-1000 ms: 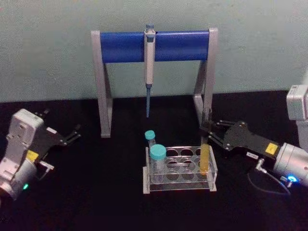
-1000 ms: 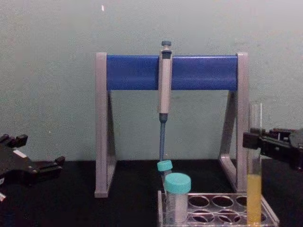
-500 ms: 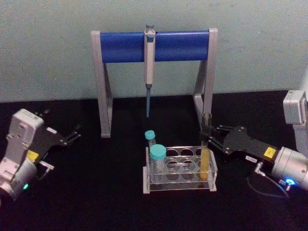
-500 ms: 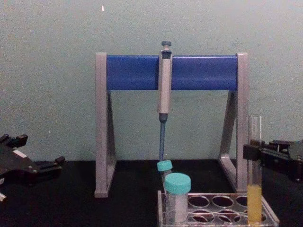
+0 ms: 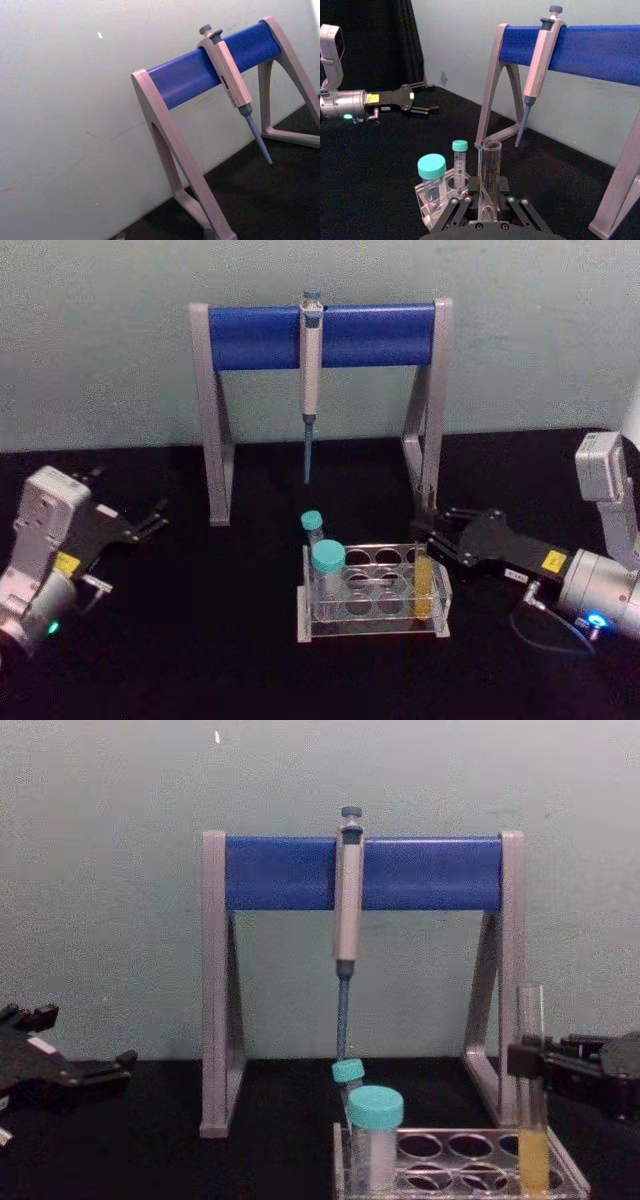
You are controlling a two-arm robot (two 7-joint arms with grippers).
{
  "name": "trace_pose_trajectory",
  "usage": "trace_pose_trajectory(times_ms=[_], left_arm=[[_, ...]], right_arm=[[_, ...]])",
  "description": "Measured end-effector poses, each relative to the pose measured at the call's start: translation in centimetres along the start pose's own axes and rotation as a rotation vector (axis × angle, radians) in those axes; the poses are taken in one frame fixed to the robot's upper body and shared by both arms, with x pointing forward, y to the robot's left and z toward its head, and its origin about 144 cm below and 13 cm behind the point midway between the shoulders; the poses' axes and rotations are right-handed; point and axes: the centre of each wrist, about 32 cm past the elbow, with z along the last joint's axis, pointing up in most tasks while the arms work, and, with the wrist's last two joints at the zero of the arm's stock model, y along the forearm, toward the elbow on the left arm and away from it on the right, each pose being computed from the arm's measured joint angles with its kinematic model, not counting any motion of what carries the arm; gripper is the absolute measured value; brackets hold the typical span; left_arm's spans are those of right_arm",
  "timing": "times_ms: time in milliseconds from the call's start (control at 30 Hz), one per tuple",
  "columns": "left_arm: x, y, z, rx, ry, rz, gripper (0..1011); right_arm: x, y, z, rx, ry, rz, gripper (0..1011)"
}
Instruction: Pick up the test tube from the test tube rack, shake it, then place it back into the test tube rack.
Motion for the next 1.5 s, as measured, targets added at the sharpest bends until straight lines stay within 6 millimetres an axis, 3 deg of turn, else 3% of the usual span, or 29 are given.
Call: trace_pose_trajectory(times_ms=[1500], left_arm=[[0.00, 0.00, 0.00, 0.000, 0.000, 0.000, 1001]], right_arm=[[0.02, 0.03, -0.04, -0.022, -0.001, -0.005, 232]])
